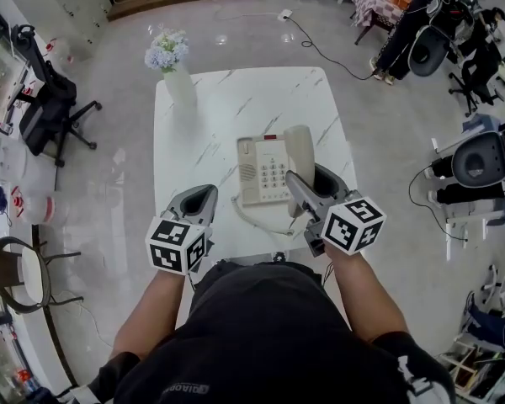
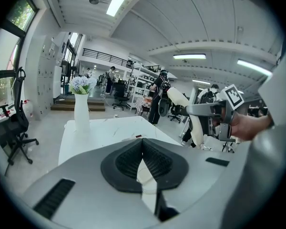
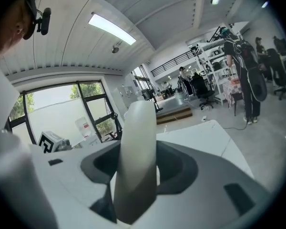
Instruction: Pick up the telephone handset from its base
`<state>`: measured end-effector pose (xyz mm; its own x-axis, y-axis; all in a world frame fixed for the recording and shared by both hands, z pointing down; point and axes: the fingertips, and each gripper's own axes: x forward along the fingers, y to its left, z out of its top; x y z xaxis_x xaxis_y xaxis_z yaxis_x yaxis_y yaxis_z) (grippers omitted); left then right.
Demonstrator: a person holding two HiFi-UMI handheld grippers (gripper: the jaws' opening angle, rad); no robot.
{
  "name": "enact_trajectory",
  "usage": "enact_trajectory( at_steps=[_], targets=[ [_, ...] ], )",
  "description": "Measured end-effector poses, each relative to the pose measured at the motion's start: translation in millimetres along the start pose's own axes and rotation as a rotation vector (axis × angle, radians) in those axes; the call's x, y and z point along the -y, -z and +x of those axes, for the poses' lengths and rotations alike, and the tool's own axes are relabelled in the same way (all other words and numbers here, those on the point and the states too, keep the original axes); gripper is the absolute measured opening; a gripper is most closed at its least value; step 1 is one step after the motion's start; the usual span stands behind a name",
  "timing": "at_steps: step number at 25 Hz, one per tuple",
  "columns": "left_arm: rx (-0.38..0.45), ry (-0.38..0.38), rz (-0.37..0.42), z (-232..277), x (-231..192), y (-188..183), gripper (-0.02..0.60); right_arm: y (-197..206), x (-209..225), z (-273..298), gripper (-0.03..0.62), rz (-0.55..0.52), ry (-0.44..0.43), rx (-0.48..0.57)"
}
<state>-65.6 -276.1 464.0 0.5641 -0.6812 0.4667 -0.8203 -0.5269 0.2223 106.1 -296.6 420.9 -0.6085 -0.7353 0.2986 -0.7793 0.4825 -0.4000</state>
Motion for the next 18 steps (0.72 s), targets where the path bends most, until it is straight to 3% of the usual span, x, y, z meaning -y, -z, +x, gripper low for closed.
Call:
enact_trajectory(
  at_steps=[7, 18],
  targets=[
    [0.006, -0.01, 0.006, -4.9, 3.1, -1.4, 0.002, -7.1, 4.8, -24.7, 0.212, -0.02, 0.011, 0.049],
    [0.013, -0.042, 0.018, -14.0, -3.9, -4.9, 0.002, 1.3, 25.0, -40.5, 0.212, -0.029, 0.045, 0.043]
  ],
)
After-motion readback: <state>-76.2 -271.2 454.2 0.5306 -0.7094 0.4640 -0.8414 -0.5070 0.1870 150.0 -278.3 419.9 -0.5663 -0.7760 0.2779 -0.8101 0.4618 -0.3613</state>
